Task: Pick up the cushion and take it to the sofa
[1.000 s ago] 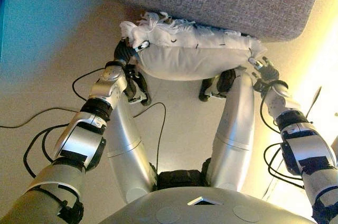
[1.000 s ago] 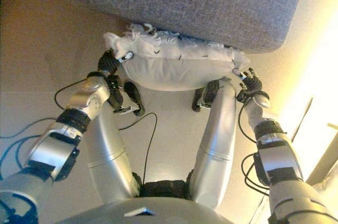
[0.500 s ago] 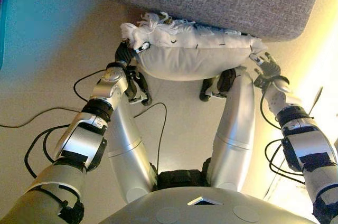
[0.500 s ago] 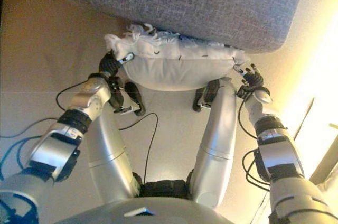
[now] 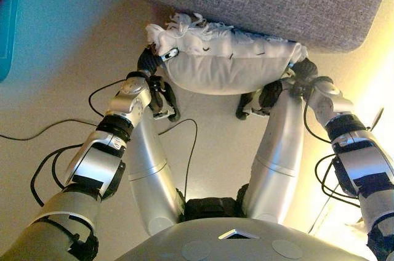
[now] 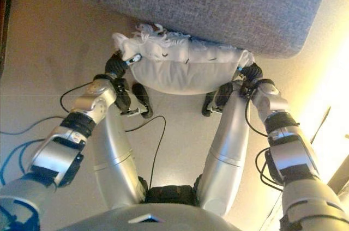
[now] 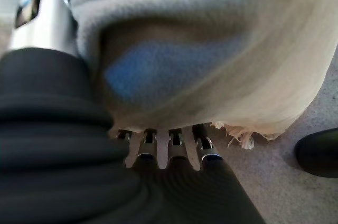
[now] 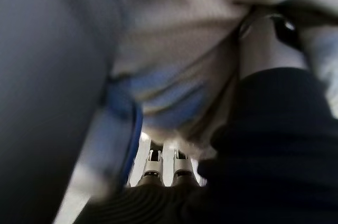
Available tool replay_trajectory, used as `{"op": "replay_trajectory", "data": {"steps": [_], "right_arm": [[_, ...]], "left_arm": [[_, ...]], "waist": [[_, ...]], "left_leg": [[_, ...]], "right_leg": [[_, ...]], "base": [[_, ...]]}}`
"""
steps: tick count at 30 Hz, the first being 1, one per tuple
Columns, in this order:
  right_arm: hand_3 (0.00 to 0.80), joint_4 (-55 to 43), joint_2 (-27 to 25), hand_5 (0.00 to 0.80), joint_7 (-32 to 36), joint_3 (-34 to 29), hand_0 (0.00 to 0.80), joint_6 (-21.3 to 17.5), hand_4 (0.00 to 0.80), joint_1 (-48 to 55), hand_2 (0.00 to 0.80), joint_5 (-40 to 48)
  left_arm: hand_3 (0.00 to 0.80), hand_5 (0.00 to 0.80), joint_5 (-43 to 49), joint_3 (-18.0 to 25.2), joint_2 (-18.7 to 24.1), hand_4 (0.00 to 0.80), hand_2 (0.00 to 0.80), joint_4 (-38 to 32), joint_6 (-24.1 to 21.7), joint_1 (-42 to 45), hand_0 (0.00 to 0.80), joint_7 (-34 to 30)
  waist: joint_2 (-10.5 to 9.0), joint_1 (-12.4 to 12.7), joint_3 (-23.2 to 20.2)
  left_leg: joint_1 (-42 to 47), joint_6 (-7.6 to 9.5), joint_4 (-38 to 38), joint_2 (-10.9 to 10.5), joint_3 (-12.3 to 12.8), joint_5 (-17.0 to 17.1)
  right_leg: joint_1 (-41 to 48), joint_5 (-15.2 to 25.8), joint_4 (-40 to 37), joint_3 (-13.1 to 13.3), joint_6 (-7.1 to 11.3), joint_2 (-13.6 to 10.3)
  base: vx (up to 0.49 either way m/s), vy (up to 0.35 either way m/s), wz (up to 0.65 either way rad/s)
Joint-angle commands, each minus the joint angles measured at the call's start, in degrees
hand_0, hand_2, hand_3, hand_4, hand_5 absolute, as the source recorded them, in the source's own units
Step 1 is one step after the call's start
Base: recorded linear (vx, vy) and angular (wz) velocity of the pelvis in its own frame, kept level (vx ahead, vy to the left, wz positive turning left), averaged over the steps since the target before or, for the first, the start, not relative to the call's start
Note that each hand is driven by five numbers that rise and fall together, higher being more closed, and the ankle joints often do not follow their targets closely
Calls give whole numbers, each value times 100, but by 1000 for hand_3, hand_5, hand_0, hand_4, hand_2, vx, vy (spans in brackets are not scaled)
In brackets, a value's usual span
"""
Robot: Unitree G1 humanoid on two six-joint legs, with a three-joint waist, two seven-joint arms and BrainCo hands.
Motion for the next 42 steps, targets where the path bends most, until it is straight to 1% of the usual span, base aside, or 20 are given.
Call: {"op": "replay_trajectory", "data": {"steps": [1,2,6,13,15,16,19,22,25,26,27,28,29,32,33,35,36,38,39,42], "right_arm": [[445,-418,347,445,458,329,445,-34,445,-647,445,-175],[800,-419,364,800,420,350,800,10,800,-653,800,-175],[800,-363,441,800,308,366,800,-19,800,-672,800,-108],[800,-379,509,800,329,287,800,-224,800,-687,800,-8],[800,-451,499,800,247,247,800,-367,800,-650,800,57],[800,-518,499,800,137,213,800,-526,800,-614,800,171],[800,-733,548,800,-38,90,800,-767,800,-494,800,391],[800,-1012,660,800,-129,-2,800,-1037,800,-274,800,447],[800,-1325,771,800,-139,-66,800,-1403,800,52,800,391],[800,-1361,779,800,-144,-68,800,-1431,800,81,800,382],[800,-1556,826,800,-169,-94,800,-1597,800,264,800,305],[800,-1587,832,800,-170,-99,800,-1630,800,300,800,299],[800,-1760,882,800,-179,-145,800,-1792,800,448,800,249],[800,-2102,961,800,-143,-220,800,-1958,800,671,800,149],[800,-2293,997,800,-154,-254,800,-1971,800,831,800,62],[800,-2506,1001,800,-167,-314,800,-1919,800,1104,800,-120],[800,-2611,977,800,-147,-357,800,-1853,800,1282,800,-202],[800,-2712,958,800,-74,-406,800,-1804,800,1488,800,-197],[800,-2794,963,800,-26,-459,800,-1751,800,1594,800,-139],[800,-3049,1007,800,-55,-551,800,-1746,800,1812,800,-85]], "left_arm": [[800,800,-92,-219,-201,800,800,-269,-230,213,800,-262],[800,800,-80,-233,-197,800,800,-318,-238,213,800,-280],[800,800,-85,-292,-216,800,800,-377,-287,150,800,-220],[800,800,-138,-261,-215,800,800,-392,-391,13,800,-211],[800,800,-159,-231,-213,800,800,-459,-436,19,800,-218],[800,800,-166,-214,-197,800,800,-518,-467,12,800,-220],[800,800,-58,-186,-183,800,800,-630,-532,17,800,-152],[800,800,30,-131,-208,800,800,-705,-683,100,800,-93],[800,800,66,-25,-304,800,800,-787,-991,268,800,-15],[800,800,64,-13,-311,800,800,-798,-1024,286,800,-11],[800,800,103,53,-357,800,800,-902,-1184,418,800,12],[800,800,118,62,-363,800,800,-926,-1211,445,800,17],[800,800,182,117,-382,800,800,-1065,-1307,541,800,26],[800,800,190,186,-393,800,800,-1265,-1431,709,800,18],[800,800,171,237,-394,800,800,-1359,-1454,802,800,-12],[800,800,98,302,-380,800,800,-1489,-1469,951,800,-99],[800,800,60,365,-363,800,800,-1579,-1399,1045,800,-189],[800,800,69,419,-332,800,800,-1686,-1309,1161,800,-267],[800,800,73,443,-316,800,800,-1748,-1234,1216,800,-306],[800,800,83,458,-325,800,800,-1881,-1137,1312,800,-347]], "waist": [[178,129,-14],[182,132,-13],[183,133,-13],[165,114,-13],[156,105,-13],[150,96,-13],[123,66,-15],[85,26,-58],[49,-21,-174],[45,-23,-181],[35,-39,-237],[32,-41,-245],[26,-49,-312],[6,-64,-404],[-3,-66,-450],[-26,-69,-504],[-35,-56,-562],[-59,-47,-629],[-83,-44,-699],[-120,-41,-849]], "left_leg": [[47,-806,-437,86,-653,73],[40,-811,-424,86,-660,68],[26,-809,-421,75,-667,65],[37,-811,-500,74,-648,76],[54,-811,-527,79,-644,77],[92,-812,-596,72,-630,82],[290,-826,-891,76,-585,140],[586,-861,-1332,106,-518,299],[1028,-879,-2019,158,-406,559],[1078,-882,-2089,162,-395,590],[1355,-906,-2505,193,-333,777],[1411,-911,-2586,195,-323,816],[1688,-936,-3048,204,-271,1018],[2250,-935,-3844,196,-159,1377],[2529,-924,-4181,176,-122,1512],[2920,-898,-4572,132,-83,1647],[3212,-882,-4894,90,-66,1734],[3564,-862,-5235,35,-39,1823],[3698,-807,-5513,-28,-8,2063],[4086,-768,-5939,-132,22,2178]], "right_leg": [[256,654,-818,461,501,-348],[244,645,-794,471,499,-342],[234,629,-785,458,490,-322],[267,629,-877,406,485,-285],[287,632,-911,396,483,-277],[333,638,-989,360,484,-268],[549,692,-1309,228,494,-235],[878,837,-1770,98,510,-138],[1321,1056,-2340,7,539,24],[1371,1081,-2396,0,540,40],[1646,1212,-2709,-31,566,123],[1703,1244,-2777,-38,570,133],[1986,1393,-3167,-73,594,171],[2544,1662,-3885,-145,628,208],[2803,1742,-4168,-178,634,220],[3172,1829,-4548,-201,647,244],[3448,1867,-4853,-222,664,249],[3790,1936,-5230,-242,687,260],[3946,2170,-5551,-283,670,242],[4365,2313,-6033,-369,709,227]], "base": [[0,0,0],[3,-6,3],[-1,-1,2],[0,0,0],[-20,2,0],[-40,1,-1],[-56,-2,-3],[-28,-3,-1],[-15,13,-8],[-21,23,-12],[-16,20,-8],[-17,28,-13],[-4,17,-12],[11,17,-9],[43,14,-6],[84,5,-4],[98,8,-1],[109,-18,-2],[100,-51,-1],[86,-50,6]]}}
